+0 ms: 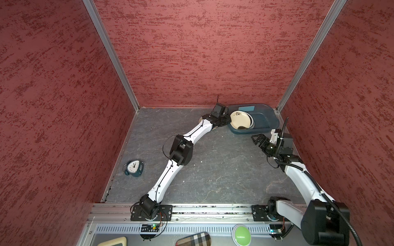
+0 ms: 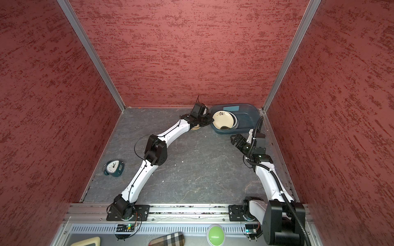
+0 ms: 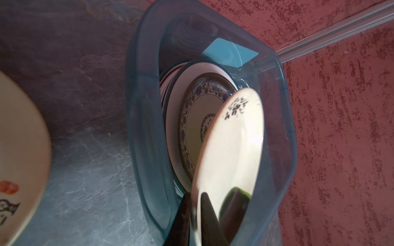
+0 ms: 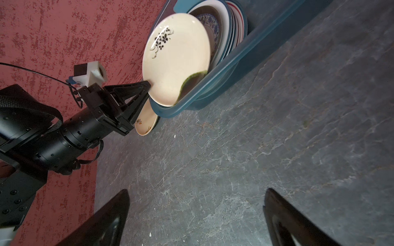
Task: Place the plates into the plastic bin on the countertop
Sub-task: 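Lower the flower-sprig plate into the bin and open left gripper, then withdraw left gripper while right gripper moves to the calligraphy plate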
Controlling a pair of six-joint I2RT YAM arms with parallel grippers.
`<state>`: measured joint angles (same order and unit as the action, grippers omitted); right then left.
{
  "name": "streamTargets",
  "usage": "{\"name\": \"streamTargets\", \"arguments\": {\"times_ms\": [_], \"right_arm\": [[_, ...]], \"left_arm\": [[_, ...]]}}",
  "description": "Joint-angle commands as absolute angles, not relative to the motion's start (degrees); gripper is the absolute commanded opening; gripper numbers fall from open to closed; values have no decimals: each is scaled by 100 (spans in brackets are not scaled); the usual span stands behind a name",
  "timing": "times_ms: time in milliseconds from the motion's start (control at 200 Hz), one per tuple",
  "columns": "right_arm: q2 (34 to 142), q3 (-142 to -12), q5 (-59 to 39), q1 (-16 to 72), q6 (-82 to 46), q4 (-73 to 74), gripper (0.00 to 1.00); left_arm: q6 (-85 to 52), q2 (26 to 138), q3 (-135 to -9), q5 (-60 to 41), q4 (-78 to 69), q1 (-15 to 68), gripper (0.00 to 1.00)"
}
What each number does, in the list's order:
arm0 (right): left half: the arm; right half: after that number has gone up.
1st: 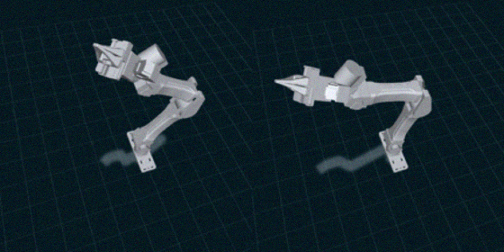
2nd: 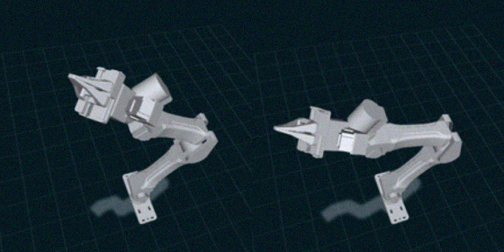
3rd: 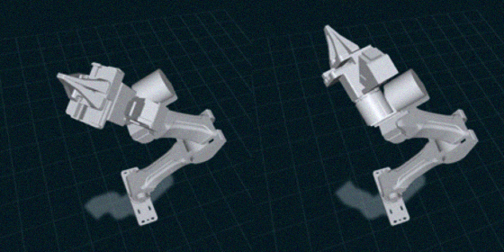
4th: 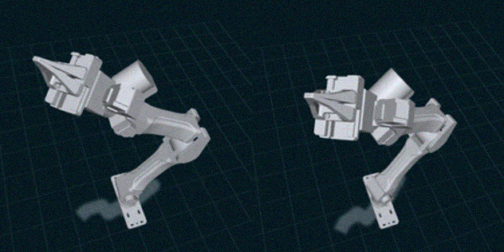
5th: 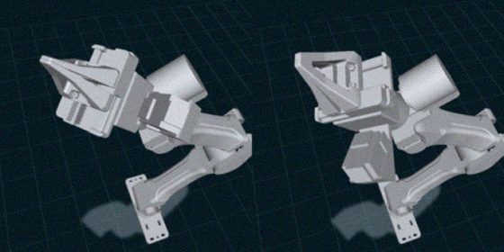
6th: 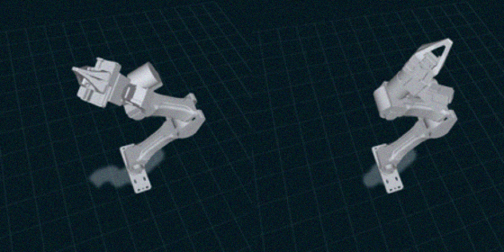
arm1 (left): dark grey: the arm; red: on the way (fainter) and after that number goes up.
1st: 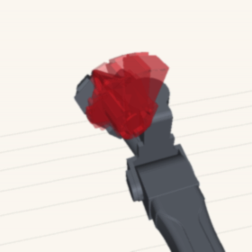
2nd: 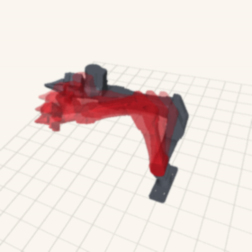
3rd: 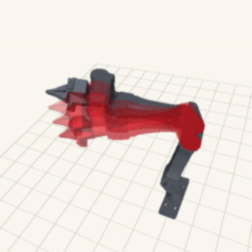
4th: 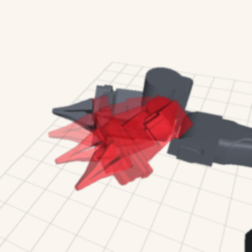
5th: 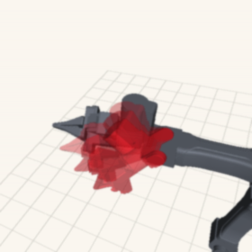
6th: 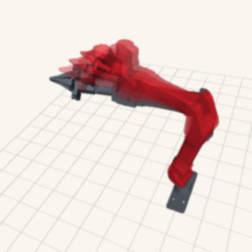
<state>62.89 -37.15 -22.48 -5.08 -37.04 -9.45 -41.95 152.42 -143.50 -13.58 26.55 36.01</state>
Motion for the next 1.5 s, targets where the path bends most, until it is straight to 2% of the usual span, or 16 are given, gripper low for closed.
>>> {"name": "streamTargets", "arguments": {"times_ms": [0,25,65,190,245,346,391,441,591,686,757,877,1022,1242,1498], "right_arm": [[6240,-3904,-2333,-534,-3646,-872,99],[6233,-3899,-2340,-529,-3648,-870,99],[6218,-3899,-2341,-523,-3648,-869,99],[6171,-3900,-2297,-532,-3630,-888,99],[6146,-3889,-2277,-527,-3621,-889,99],[6126,-3908,-2290,-523,-3612,-901,99],[6126,-3931,-2308,-530,-3612,-914,99],[6104,-3949,-2336,-528,-3601,-907,99],[6008,-3960,-2384,-528,-3586,-950,99],[5977,-3994,-2757,-521,-3553,-867,99],[6045,-4111,-2917,-438,-3502,-921,99],[6243,-4409,-2622,-6,-3331,-1253,99],[6509,-4476,-2595,552,-3557,-846,99],[7593,-4998,-2335,1539,-3664,-402,99],[9043,-5469,-2238,2376,-4124,815,97]], "left_arm": [[-4137,15312,-14477,-1340,2662,3573,15],[-4134,15303,-14481,-1332,2665,3576,17],[-4134,15293,-14476,-1325,2663,3576,27],[-4073,15307,-14469,-1404,2638,3569,28],[-4069,15289,-14451,-1452,2666,3555,36],[-3980,15157,-14375,-1461,2639,3575,41],[-3910,15041,-14274,-1427,2613,3585,48],[-3832,14872,-14085,-1398,2526,3579,61],[-3773,14332,-13366,-1342,2081,3571,85],[-3748,14067,-13166,-1432,2057,3538,100],[-3696,13718,-12767,-1430,1891,3527,99],[-3741,12829,-11593,-1292,1350,3464,99],[-3823,11556,-9890,-1053,666,3332,99],[-3943,9557,-7517,-439,338,3084,99],[-4235,7562,-5679,-345,670,2535,99]]}}
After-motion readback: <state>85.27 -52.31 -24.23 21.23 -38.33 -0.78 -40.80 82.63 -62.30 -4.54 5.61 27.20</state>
